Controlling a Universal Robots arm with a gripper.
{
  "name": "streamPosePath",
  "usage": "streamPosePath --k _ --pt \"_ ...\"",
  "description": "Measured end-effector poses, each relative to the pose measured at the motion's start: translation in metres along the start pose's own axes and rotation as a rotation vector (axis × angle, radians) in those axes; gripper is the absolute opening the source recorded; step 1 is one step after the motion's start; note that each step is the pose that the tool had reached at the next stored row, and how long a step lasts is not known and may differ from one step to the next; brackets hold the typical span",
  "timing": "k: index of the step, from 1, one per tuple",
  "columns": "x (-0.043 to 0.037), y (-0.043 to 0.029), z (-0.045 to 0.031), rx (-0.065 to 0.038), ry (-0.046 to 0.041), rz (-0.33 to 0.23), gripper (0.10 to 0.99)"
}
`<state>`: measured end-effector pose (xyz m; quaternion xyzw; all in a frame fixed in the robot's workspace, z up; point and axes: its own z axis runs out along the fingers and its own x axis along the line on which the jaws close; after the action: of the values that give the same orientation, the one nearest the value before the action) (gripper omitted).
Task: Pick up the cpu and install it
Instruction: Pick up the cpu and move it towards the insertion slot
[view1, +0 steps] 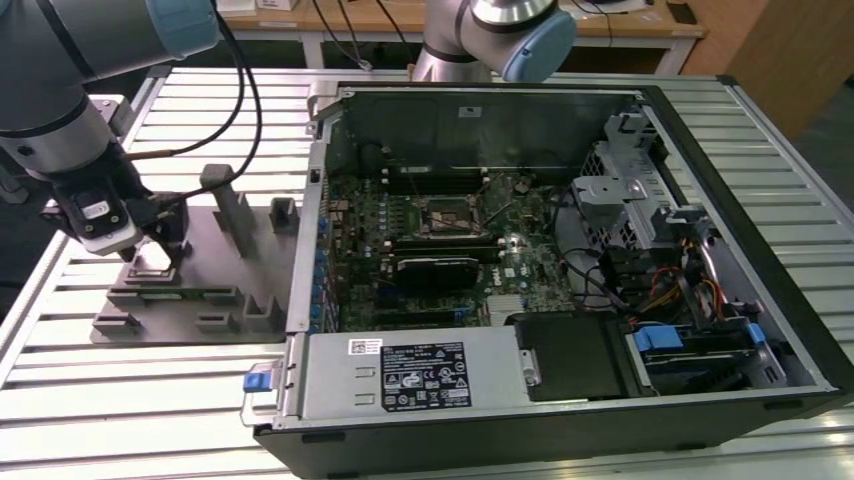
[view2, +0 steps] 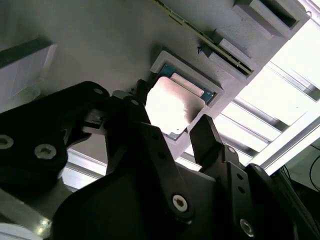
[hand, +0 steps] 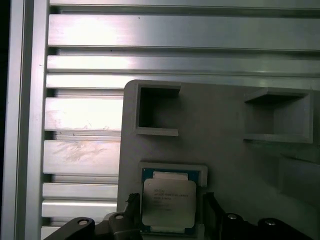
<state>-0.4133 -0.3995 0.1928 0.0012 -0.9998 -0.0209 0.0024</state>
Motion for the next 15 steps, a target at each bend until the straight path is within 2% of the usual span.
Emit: streamPosePath --k 2,3,4,15 --pt "0.0001 0.0000 0.0000 0.000 0.0001 0.000 0.659" --pt "0.0001 0.0000 0.0000 0.000 0.0001 0.000 0.659" --pt "0.0001 0.0000 0.0001 0.000 0.0000 0.000 0.722" --pt "0.0002 -0.0001 0.0016 0.000 0.0001 0.000 0.722"
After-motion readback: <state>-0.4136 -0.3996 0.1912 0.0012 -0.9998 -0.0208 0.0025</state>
